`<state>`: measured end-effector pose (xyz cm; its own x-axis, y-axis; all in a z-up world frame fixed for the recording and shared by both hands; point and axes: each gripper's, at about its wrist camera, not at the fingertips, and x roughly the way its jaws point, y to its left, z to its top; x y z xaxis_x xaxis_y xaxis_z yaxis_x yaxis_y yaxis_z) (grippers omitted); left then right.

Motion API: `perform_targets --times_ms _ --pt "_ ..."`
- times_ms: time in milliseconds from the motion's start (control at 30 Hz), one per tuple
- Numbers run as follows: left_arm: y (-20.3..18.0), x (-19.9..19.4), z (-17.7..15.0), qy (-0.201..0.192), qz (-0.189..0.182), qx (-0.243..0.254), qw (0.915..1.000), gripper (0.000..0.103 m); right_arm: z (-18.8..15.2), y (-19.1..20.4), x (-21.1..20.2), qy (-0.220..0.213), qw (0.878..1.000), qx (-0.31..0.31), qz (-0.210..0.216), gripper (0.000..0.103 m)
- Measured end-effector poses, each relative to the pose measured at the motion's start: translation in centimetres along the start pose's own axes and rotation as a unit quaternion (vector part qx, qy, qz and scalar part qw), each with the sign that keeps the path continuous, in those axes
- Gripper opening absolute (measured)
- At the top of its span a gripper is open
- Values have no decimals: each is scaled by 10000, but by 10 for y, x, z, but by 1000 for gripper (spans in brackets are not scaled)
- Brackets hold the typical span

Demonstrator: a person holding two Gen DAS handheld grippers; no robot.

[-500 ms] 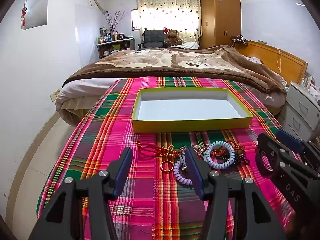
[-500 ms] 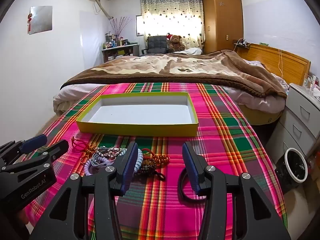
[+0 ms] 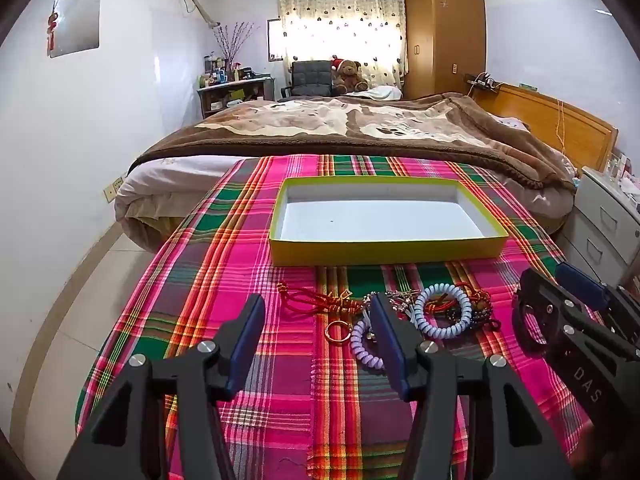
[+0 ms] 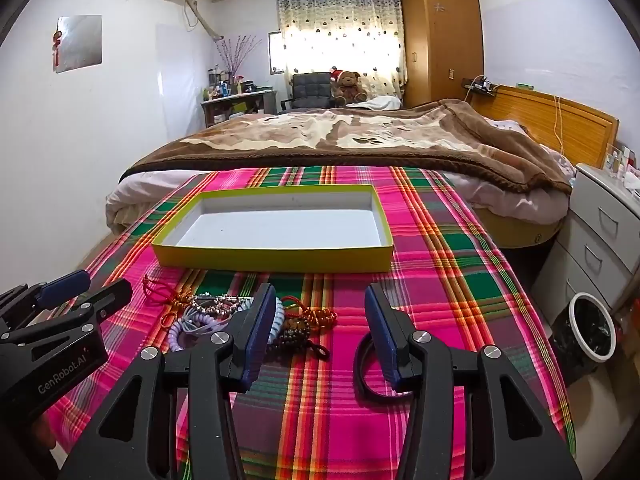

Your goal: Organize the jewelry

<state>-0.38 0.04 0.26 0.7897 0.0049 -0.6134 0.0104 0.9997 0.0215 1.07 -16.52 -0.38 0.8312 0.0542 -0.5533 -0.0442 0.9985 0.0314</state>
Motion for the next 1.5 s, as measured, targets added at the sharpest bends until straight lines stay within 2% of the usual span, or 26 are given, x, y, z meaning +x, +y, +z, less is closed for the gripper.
perform_targets --times_ms 1500 --pt "0 0 -1 19 8 -25 10000 57 0 -5 -3 -13 10000 37 4 47"
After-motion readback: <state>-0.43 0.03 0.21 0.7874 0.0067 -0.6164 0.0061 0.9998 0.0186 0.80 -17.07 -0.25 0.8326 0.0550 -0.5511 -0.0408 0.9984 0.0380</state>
